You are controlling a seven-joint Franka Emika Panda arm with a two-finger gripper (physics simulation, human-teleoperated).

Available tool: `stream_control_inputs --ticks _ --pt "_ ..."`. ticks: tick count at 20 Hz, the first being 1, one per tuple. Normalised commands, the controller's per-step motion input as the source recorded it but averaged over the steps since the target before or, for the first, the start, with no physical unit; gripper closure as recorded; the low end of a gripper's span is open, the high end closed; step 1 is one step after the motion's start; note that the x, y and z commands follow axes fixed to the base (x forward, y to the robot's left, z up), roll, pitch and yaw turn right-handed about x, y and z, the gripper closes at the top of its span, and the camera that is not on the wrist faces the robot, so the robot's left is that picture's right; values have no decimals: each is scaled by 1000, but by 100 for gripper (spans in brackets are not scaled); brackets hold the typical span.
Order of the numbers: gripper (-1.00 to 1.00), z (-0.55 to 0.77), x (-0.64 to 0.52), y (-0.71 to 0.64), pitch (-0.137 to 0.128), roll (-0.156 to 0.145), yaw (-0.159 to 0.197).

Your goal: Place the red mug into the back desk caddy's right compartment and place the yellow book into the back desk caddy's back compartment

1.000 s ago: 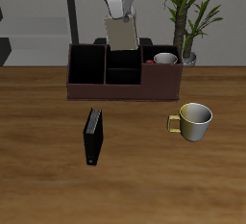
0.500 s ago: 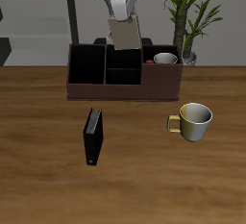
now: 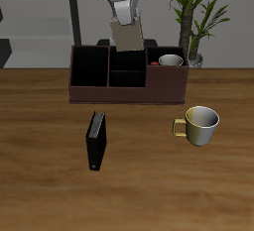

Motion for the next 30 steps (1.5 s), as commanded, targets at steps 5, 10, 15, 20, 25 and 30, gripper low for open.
stream_control_inputs --ticks 5,10,15,20,25,30 --pt "100 -1 75 -102 -19 -39 46" --pt "100 -42 62 -108 23 -27 9" --pt "100 -83 -3 40 9 -1 47" --pt "100 -18 71 21 -7 1 35" --pt "100 -41 -43 64 27 27 -21" --pt "100 -39 -10 33 1 8 14"
